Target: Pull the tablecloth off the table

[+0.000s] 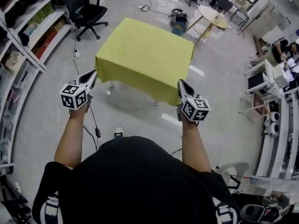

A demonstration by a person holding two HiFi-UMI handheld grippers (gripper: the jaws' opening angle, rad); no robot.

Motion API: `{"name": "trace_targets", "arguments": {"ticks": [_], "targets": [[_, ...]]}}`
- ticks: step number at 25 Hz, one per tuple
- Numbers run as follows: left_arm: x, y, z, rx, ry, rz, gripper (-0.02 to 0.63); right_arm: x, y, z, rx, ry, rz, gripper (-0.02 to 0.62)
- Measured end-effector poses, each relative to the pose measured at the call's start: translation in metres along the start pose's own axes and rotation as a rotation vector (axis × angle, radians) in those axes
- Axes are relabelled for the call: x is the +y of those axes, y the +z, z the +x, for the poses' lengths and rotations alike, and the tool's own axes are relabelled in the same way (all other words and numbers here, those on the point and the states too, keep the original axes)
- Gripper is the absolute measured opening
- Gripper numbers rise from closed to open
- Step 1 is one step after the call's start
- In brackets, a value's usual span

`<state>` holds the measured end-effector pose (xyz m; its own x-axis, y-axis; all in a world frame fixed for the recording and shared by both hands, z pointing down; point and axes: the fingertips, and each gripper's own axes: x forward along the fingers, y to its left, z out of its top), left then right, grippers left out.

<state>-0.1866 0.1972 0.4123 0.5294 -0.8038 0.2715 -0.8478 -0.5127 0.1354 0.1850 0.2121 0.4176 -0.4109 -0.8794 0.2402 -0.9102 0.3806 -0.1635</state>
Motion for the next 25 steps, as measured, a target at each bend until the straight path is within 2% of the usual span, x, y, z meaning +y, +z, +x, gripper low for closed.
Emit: {"name": "trace_targets", "arguments": {"ticks": [10, 19, 25], "targets": [[0.127, 0.023, 0.042, 0.017, -0.046, -0.016, 0.021, 0.038, 0.021, 0.107, 0.026, -0.050, -0.004, 0.018], [0.198, 0.030, 0.066, 0.038, -0.095, -0.017, 0.021, 0.061, 0.028, 0.165, 0.055, -0.104, -0.003, 0.018], [0.223, 0.034, 0.084, 0.043, -0.125, -0.008, 0.021, 0.067, 0.025, 0.190, 0.054, -0.127, 0.013, 0.018]]}}
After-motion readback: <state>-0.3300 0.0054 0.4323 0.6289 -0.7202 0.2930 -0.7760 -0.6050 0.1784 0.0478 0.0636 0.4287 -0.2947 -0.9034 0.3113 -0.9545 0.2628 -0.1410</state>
